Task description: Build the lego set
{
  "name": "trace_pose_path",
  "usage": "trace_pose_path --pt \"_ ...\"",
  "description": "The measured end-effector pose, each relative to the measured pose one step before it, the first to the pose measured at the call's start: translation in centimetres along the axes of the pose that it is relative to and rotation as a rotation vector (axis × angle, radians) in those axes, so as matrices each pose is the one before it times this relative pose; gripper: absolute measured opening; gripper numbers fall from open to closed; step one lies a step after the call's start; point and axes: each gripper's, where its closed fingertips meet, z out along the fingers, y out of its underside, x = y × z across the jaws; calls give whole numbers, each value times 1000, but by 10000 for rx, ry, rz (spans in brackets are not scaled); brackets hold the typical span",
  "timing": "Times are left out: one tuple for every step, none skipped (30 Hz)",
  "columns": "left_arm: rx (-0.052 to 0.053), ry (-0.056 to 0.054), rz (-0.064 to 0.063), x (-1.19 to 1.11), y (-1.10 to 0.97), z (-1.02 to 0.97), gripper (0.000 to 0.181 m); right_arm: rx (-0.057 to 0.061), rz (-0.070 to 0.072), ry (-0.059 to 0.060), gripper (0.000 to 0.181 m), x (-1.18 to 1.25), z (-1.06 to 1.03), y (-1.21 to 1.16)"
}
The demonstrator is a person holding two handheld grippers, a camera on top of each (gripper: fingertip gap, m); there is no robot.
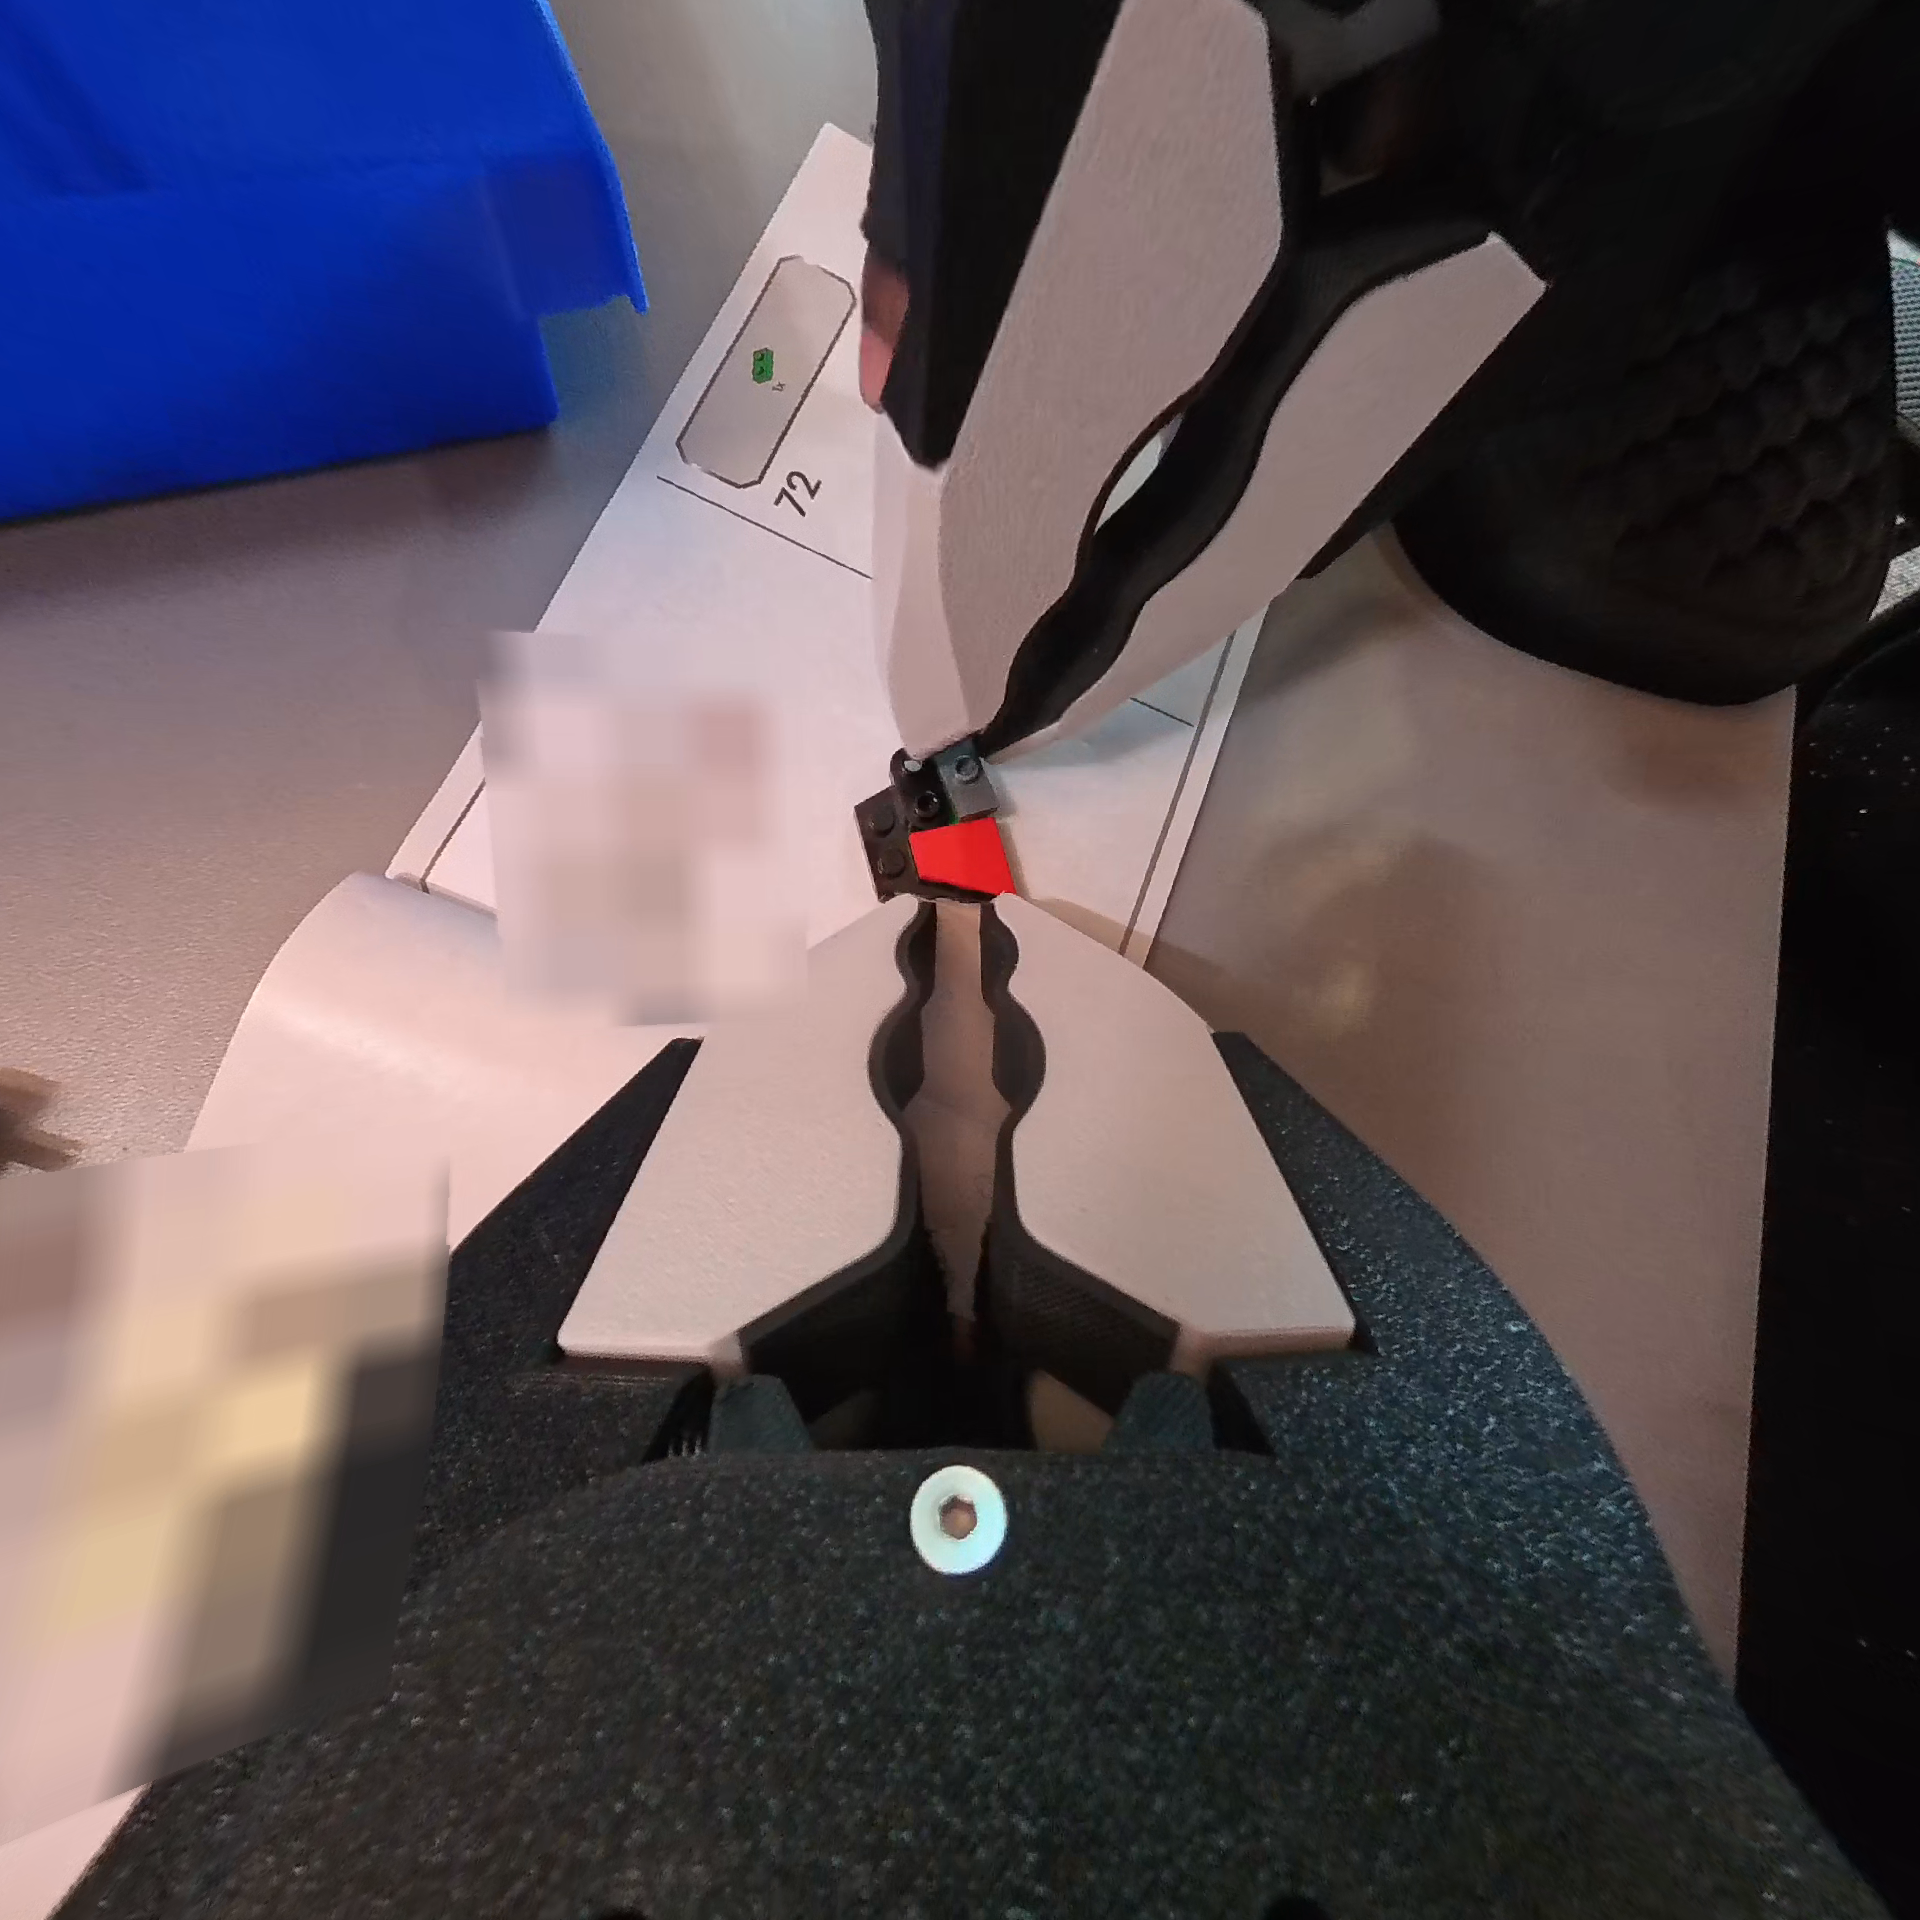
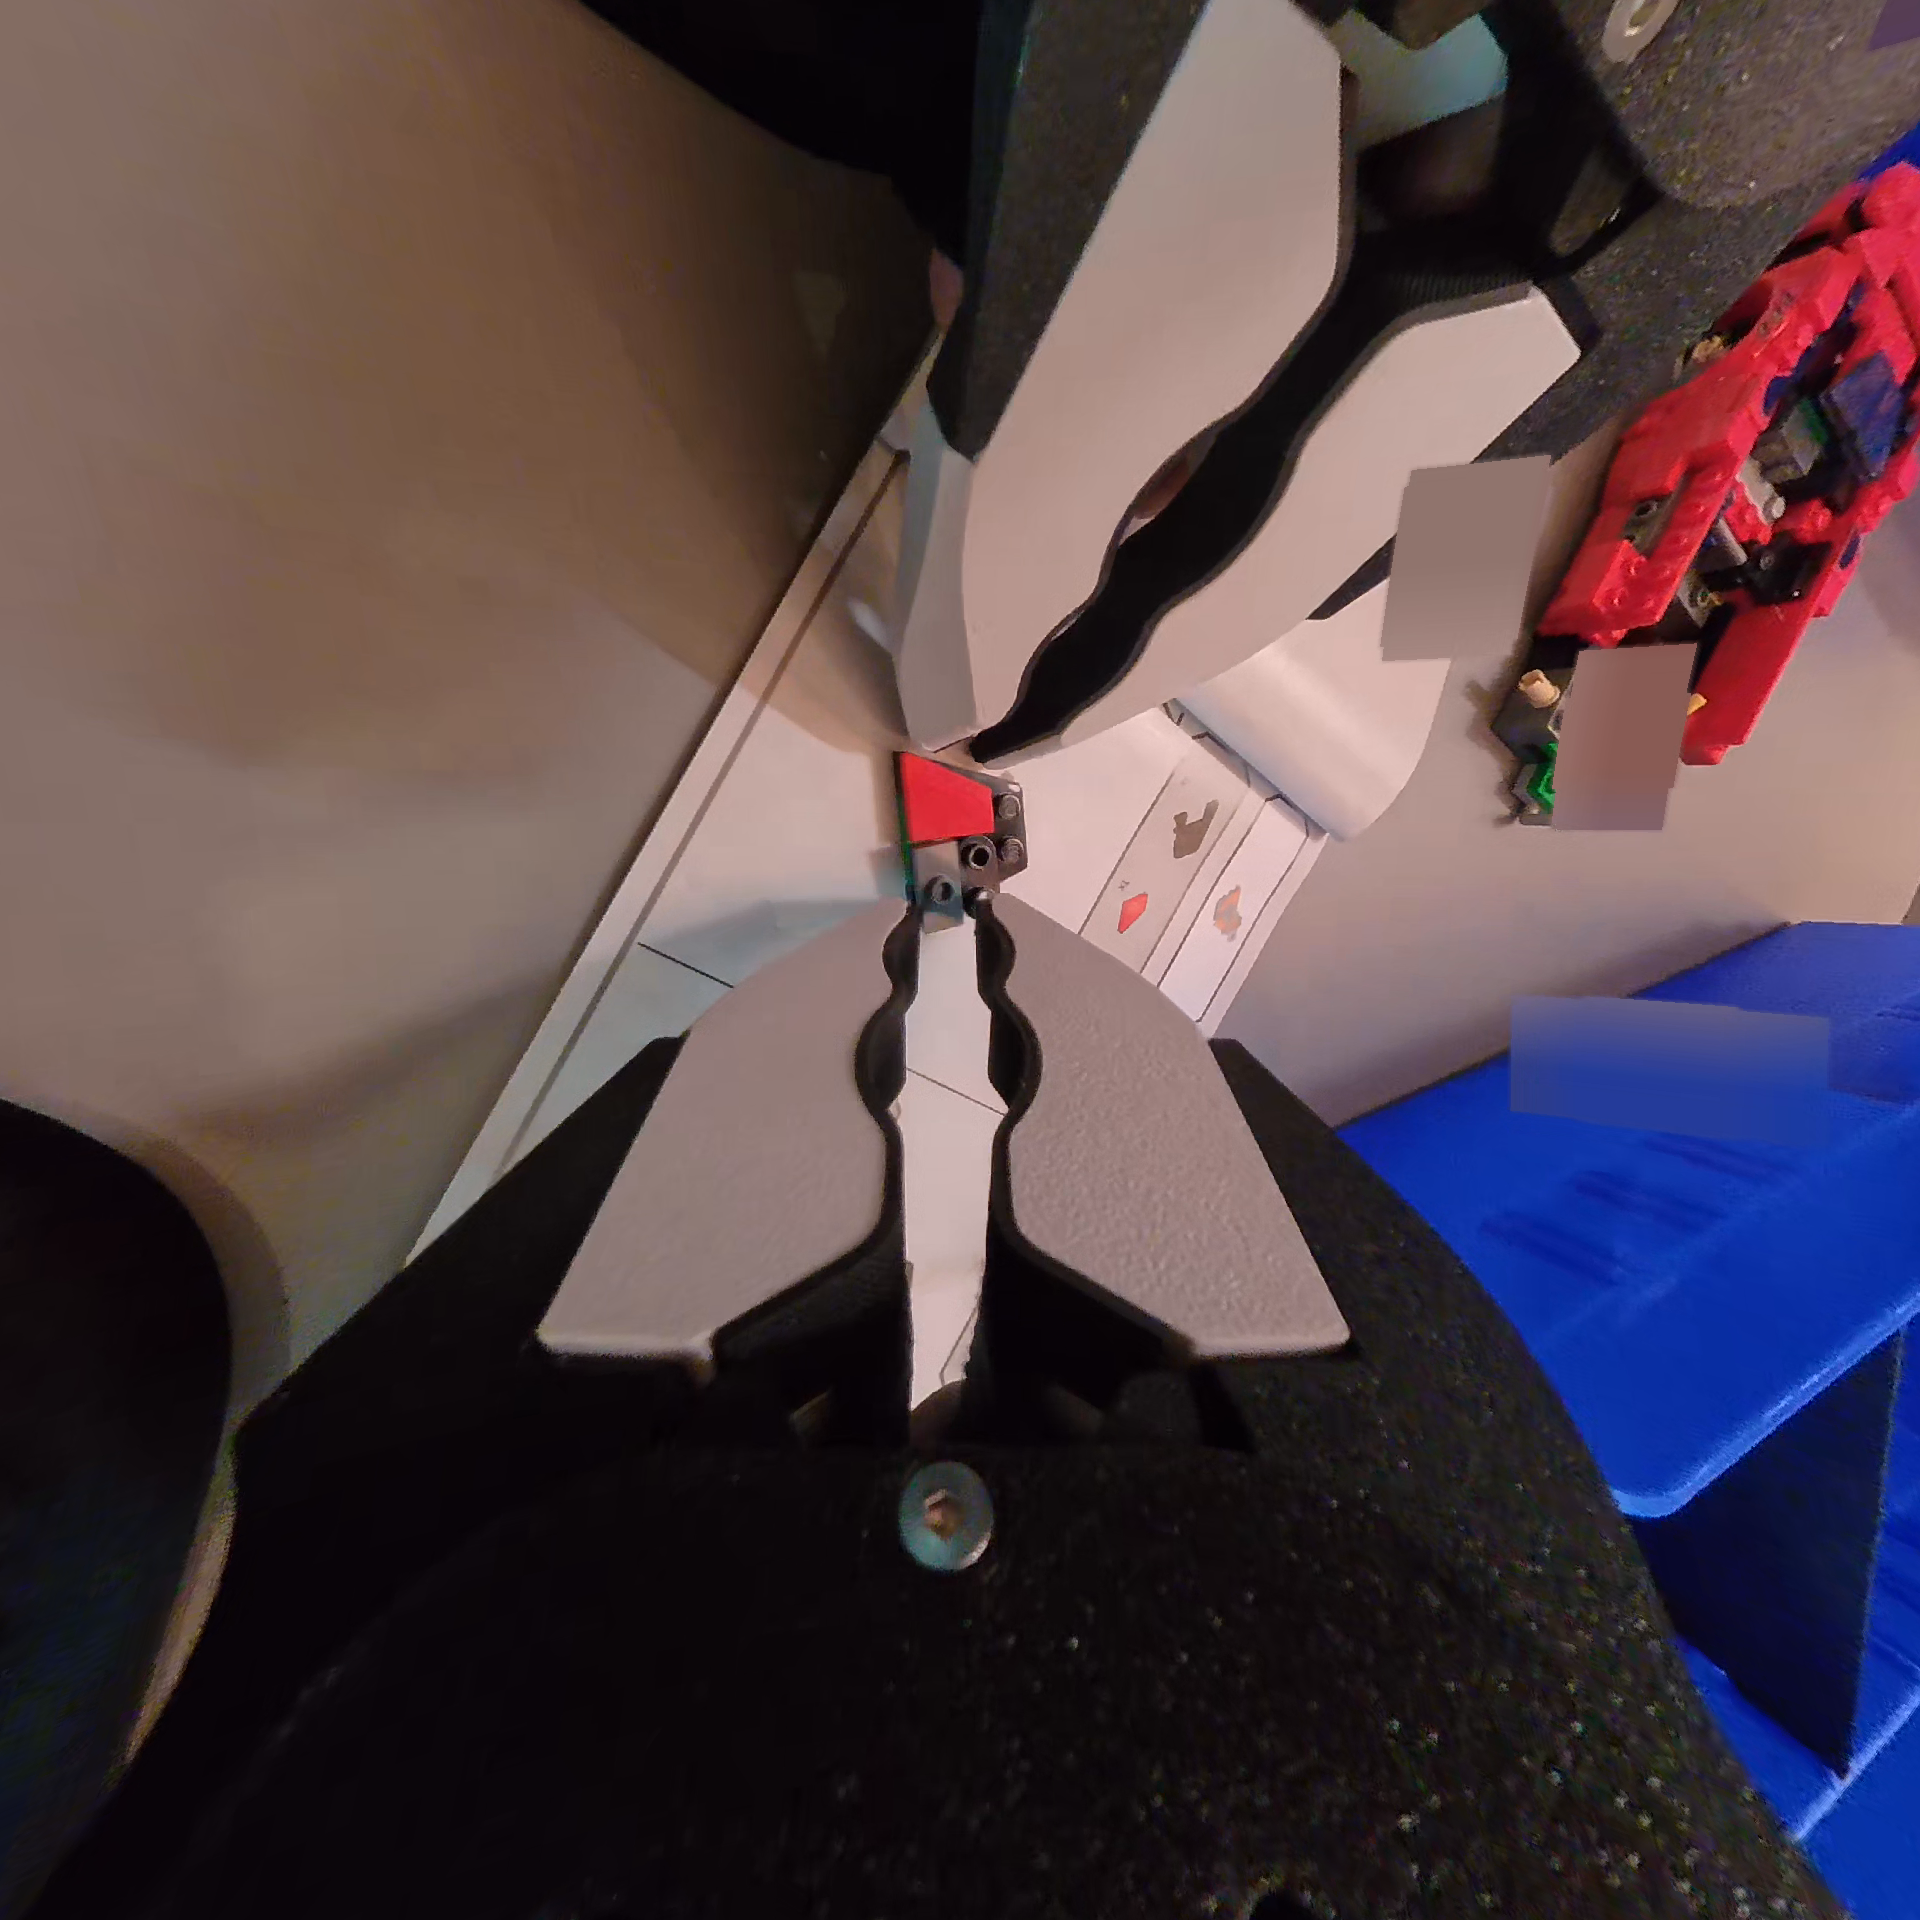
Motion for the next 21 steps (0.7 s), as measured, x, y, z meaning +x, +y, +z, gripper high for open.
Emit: trace_pose_path --pt "1 4 -5 -5 -2 -2 7 43 51 38 11 63 -10 -46" --pt "1 6 -8 -2 5 5 7 58 19 -1 11 -33 -13 -78" --pt "1 3 -6 -5 -2 -2 7 54 19 6 11 -19 6 -63" --pt "1 0 -1 1 -2 1 7 24 39 22 11 14 -1 -30" --pt "-2 -3 6 -2 -2 5 7 11 25 2 11 -10 1 7" --pt "-3 -4 7 -3 -1 4 7 24 15 14 10 -5 -14 1" --pt "2 1 3 6 3 -2 7 44 47 29 10 33 -30 -22" --pt "2 5 -4 -4 -3 -1 7 89 96 -14 10 2 -82 -46" --pt "1 6 -5 4 -7 4 7 158 179 -38 10 -4 -101 -96" --pt "0 2 -2 -2 5 -6 7 233 252 -77 8 -2 -132 -166" --pt "1 -3 3 -6 -2 1 7 274 298 -101 3 7 -154 -210" --pt "4 -12 5 -4 -11 -2 7 299 345 -132 0 24 -131 -248" --pt "5 -15 7 -17 -1 0 7 241 383 -226 0 -64 -69 -189" --pt "17 -10 7 -22 -24 -1 6 98 374 -298 0 -130 36 -31" --pt "25 3 13 6 -41 0 5 -14 284 -183 0 10 80 111" --pt "21 2 23 20 -35 -11 5 -21 143 -52 0 137 91 121" --pt "38 -7 27 -1 -64 5 4 -26 58 -73 0 30 112 112" --pt "17 9 26 21 -21 17 4 -60 58 -56 0 23 141 101" --pt "-9 13 21 34 5 21 3 -120 49 -62 0 -18 164 156" --pt "-28 1 6 -6 38 34 3 -83 22 -66 0 -65 137 94" --pt "-27 17 0 21 30 27 2 1 22 -30 0 8 6 -29"
